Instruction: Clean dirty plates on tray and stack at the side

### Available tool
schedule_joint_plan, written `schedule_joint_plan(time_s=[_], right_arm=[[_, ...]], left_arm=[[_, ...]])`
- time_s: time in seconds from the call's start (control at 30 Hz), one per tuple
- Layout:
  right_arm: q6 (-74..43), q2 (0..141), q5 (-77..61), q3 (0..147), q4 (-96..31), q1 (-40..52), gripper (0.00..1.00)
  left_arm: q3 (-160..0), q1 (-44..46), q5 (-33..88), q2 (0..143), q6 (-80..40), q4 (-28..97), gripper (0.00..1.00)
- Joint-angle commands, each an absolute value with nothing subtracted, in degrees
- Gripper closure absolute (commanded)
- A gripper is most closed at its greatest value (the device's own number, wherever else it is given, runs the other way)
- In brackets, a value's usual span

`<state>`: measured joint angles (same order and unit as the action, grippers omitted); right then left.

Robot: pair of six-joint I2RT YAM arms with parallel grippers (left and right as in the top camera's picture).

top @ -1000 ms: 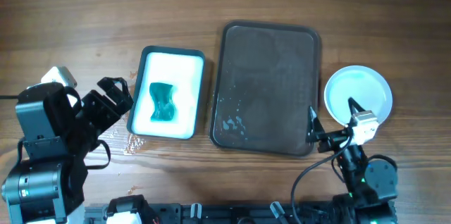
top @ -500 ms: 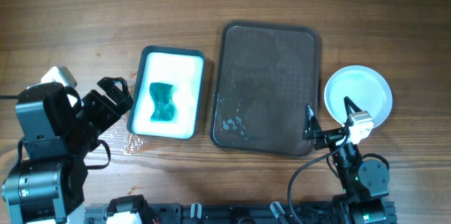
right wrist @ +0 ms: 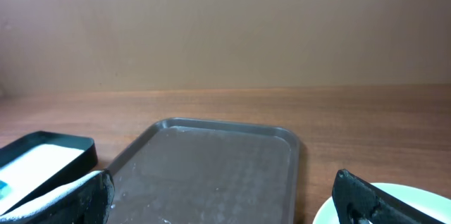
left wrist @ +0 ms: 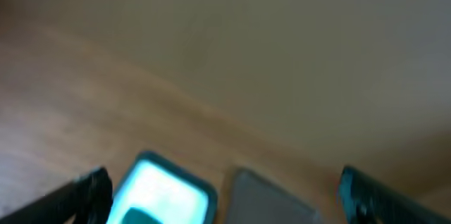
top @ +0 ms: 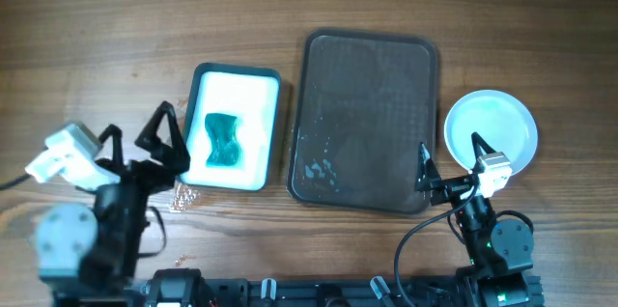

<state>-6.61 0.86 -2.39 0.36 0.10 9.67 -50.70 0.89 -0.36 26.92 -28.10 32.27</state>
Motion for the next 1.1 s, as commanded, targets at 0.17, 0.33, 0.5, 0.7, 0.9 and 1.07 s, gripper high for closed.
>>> schedule_joint_plan(time_s=[0.17,0.33,0.5,0.7,0.9,1.07], right_arm=[[-7.6,0.2,-1.3,0.3,0.4,9.5,0.00],[-7.6,0.2,-1.3,0.3,0.4,9.5,0.00],[-7.6,0.2,-1.3,0.3,0.4,9.5,0.00],[-7.7,0.2,-1.3,0.3,0.4,9.5,0.00],[-7.6,0.2,-1.3,0.3,0.4,9.5,0.00],[-7.6,0.2,-1.3,0.3,0.4,9.5,0.00]], left_arm=[[-14.0,2.4,3.8,3.0,-27.4,3.8,0.00],[-4.4,3.2,3.4,0.2,-27.4,-0.4,0.00],[-0.4,4.8,3.4,0.2,-27.5,1.1,0.00],[-0.4,4.8,3.4,0.4,-27.4,4.2,0.00],[-0.4,4.8,3.4,0.4,-27.4,4.1,0.00],[-0.4,4.8,3.4,0.4,-27.4,4.1,0.00]])
